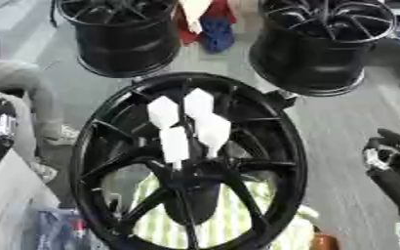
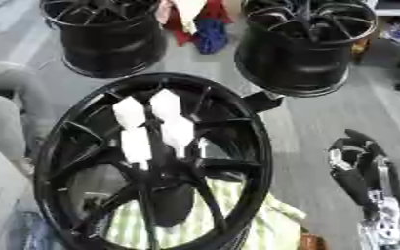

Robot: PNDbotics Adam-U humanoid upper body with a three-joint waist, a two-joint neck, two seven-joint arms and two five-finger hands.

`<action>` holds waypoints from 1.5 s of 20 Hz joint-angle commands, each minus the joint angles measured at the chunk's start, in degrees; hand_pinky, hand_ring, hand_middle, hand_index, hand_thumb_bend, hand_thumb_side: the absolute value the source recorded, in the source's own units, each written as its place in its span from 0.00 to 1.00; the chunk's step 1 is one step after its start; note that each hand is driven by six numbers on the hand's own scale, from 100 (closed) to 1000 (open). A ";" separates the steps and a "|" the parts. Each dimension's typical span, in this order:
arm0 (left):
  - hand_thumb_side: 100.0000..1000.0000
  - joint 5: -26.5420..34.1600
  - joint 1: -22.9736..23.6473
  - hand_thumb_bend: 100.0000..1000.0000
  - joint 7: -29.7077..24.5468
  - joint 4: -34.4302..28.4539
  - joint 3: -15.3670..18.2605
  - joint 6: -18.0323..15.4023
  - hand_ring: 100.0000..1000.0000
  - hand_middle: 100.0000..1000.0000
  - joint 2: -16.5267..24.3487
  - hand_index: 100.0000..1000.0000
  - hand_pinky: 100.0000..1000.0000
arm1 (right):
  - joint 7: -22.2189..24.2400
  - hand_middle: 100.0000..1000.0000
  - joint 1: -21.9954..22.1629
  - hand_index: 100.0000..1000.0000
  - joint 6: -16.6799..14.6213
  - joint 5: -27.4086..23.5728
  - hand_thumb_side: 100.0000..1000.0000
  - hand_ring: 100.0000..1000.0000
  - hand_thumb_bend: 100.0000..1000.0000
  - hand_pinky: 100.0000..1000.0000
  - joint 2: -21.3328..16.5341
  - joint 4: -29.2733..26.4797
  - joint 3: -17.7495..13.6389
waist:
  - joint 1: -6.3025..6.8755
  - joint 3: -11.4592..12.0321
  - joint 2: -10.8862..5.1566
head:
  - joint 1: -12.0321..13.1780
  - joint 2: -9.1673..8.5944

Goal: Pull the pin out of the wheel hub.

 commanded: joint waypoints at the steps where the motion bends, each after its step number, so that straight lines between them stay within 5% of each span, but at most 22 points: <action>1: 0.25 -0.23 -0.37 0.14 -0.04 -1.31 0.58 -0.22 0.60 0.63 2.02 0.76 0.58 | -0.04 0.64 -0.48 0.79 -0.03 0.16 0.22 0.56 0.00 0.68 -0.87 -1.04 -0.35 | 0.11 -0.10 -0.43 | -0.08 -0.13; 9: 0.26 -0.14 0.86 0.15 -0.99 -3.96 -0.02 -1.03 0.59 0.64 8.17 0.76 0.58 | 0.04 0.64 -0.55 0.79 -0.01 0.22 0.21 0.56 0.00 0.68 -1.00 -0.89 -0.25 | 0.42 -0.61 -0.44 | 0.07 -0.13; 20: 0.33 0.63 1.12 0.18 -8.46 -10.20 -3.57 -5.65 0.62 0.68 40.71 0.81 0.64 | 0.29 0.64 -0.35 0.79 0.05 0.56 0.21 0.56 0.00 0.68 -1.92 -0.56 0.06 | 1.82 -1.54 -0.73 | -0.10 -0.13; 24: 0.35 -1.71 -4.03 0.20 -17.80 -9.33 -8.73 -8.58 0.66 0.72 51.05 0.85 0.70 | 0.64 0.64 -0.28 0.79 0.07 0.64 0.21 0.56 0.00 0.68 -2.33 -0.53 0.41 | 2.14 -2.22 -0.93 | 0.36 -0.13; 27: 0.35 -2.99 -7.33 0.20 -24.87 -8.44 -11.16 -9.97 0.66 0.72 53.37 0.85 0.70 | 0.84 0.64 -0.24 0.79 0.06 0.63 0.21 0.56 0.00 0.68 -2.46 -0.46 0.53 | 2.24 -2.37 -1.03 | 0.45 -0.13; 30: 0.18 -5.66 -13.27 0.23 -36.48 -10.62 -17.74 -13.43 0.72 0.77 54.85 0.86 0.77 | 1.22 0.64 -0.15 0.79 0.10 0.67 0.21 0.56 0.00 0.68 -2.89 -0.46 0.90 | 2.41 -3.26 -1.13 | 1.19 -0.13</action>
